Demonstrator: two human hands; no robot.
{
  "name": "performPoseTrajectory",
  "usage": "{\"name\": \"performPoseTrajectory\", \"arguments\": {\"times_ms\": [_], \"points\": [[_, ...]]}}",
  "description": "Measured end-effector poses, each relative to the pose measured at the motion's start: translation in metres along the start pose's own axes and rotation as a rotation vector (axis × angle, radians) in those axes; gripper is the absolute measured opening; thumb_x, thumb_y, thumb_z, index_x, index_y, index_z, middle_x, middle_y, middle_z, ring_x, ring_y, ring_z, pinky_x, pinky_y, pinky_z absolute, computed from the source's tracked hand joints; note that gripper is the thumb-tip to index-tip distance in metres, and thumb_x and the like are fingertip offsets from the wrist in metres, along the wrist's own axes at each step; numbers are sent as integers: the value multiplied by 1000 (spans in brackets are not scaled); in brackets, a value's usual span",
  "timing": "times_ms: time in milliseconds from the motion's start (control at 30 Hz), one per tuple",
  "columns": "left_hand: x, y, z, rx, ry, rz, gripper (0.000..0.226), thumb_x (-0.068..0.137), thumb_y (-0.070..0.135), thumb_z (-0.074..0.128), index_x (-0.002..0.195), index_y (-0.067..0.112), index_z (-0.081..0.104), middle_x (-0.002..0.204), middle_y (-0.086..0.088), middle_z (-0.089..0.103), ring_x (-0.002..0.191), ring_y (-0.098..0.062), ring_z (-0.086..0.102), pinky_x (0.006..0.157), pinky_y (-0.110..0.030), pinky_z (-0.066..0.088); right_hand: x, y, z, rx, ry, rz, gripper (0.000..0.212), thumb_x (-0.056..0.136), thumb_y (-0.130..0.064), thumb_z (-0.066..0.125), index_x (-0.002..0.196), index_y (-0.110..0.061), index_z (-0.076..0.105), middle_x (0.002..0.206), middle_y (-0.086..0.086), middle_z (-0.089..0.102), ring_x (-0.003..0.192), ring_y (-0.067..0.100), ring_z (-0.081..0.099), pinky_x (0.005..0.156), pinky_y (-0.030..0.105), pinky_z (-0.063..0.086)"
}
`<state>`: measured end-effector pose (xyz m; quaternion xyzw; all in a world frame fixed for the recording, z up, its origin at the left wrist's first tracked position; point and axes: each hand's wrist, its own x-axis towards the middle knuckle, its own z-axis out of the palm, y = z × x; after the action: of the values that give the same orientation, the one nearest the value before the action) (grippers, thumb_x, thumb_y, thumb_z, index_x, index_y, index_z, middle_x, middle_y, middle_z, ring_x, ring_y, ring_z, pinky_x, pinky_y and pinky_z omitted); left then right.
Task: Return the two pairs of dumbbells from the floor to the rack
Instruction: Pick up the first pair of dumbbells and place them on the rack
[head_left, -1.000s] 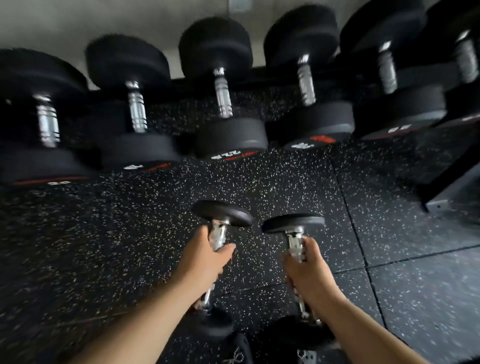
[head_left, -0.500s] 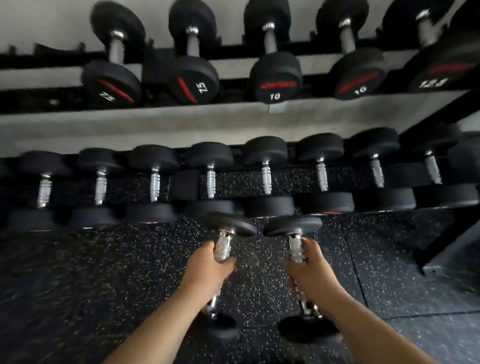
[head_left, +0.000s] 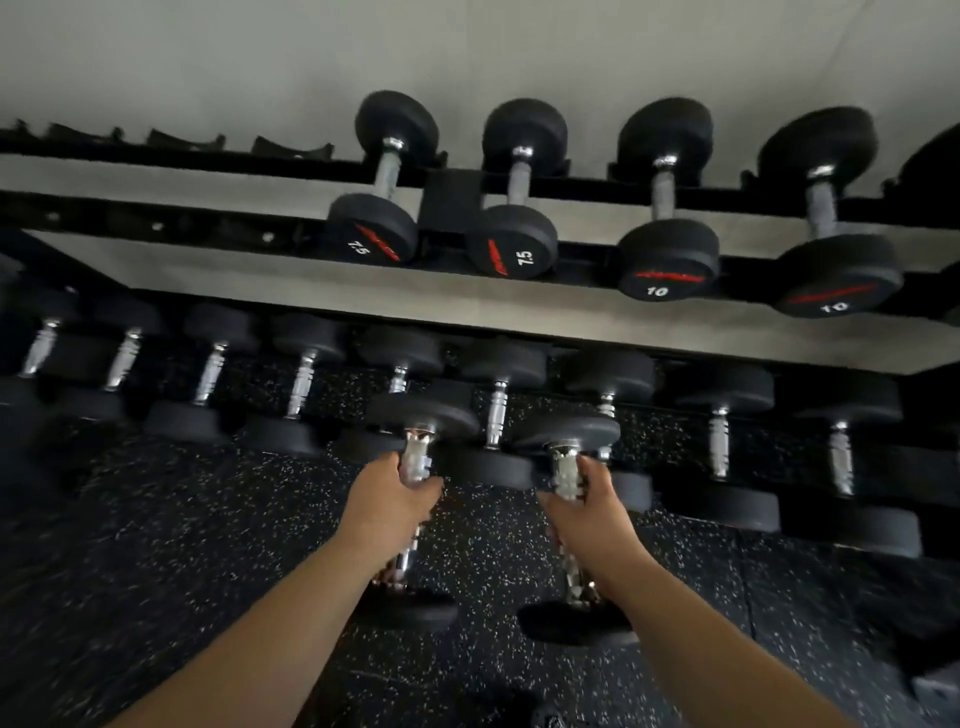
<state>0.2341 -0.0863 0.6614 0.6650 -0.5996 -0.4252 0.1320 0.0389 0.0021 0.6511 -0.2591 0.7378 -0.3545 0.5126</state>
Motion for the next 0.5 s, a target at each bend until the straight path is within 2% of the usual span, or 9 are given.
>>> {"name": "performPoseTrajectory", "arguments": {"times_ms": [67, 200, 300, 367, 433, 500], "points": [[10, 0, -16, -25, 19, -15, 17, 79, 25, 71, 75, 16, 57, 67, -2, 64, 52, -11, 59, 45, -24, 40, 8, -18, 11, -1, -24, -3, 65, 88, -21, 63, 142, -27, 27, 82, 4, 66, 55, 12, 59, 45, 24, 48], [34, -5, -53, -83, 45, -8, 18, 80, 21, 69, 72, 19, 54, 60, 1, 60, 38, 0, 56, 33, -15, 37, 26, -57, 43, -24, -39, -35, 61, 89, -22, 61, 139, -26, 28, 84, 6, 65, 50, 12, 58, 43, 23, 44], [58, -13, -89, -106, 60, -11, 20, 81, 21, 70, 71, 20, 52, 59, 2, 59, 37, -2, 53, 36, -17, 37, 42, -85, 76, -32, -37, -46, 58, 88, -22, 62, 137, -26, 30, 82, 6, 65, 46, 9, 57, 41, 21, 44], [77, -19, -116, -110, 69, -18, 19, 82, 23, 70, 72, 19, 54, 59, 2, 60, 38, -2, 54, 40, -19, 38, 52, -103, 102, -28, -30, -53, 60, 87, -22, 62, 137, -26, 30, 89, 7, 65, 51, 12, 59, 45, 25, 47], [98, -25, -146, -102, 70, -4, 19, 82, 23, 69, 74, 16, 54, 60, 1, 59, 39, 0, 55, 39, -16, 37, 62, -121, 131, -35, -18, -61, 60, 87, -24, 63, 137, -27, 30, 94, 8, 66, 52, 14, 60, 48, 27, 48], [114, -26, -173, -93, 80, 24, 18, 83, 22, 68, 75, 15, 54, 60, 0, 57, 40, 1, 55, 35, -10, 34, 69, -139, 154, -29, -3, -65, 58, 86, -24, 63, 135, -26, 33, 91, 8, 67, 50, 14, 60, 48, 28, 49]]}}
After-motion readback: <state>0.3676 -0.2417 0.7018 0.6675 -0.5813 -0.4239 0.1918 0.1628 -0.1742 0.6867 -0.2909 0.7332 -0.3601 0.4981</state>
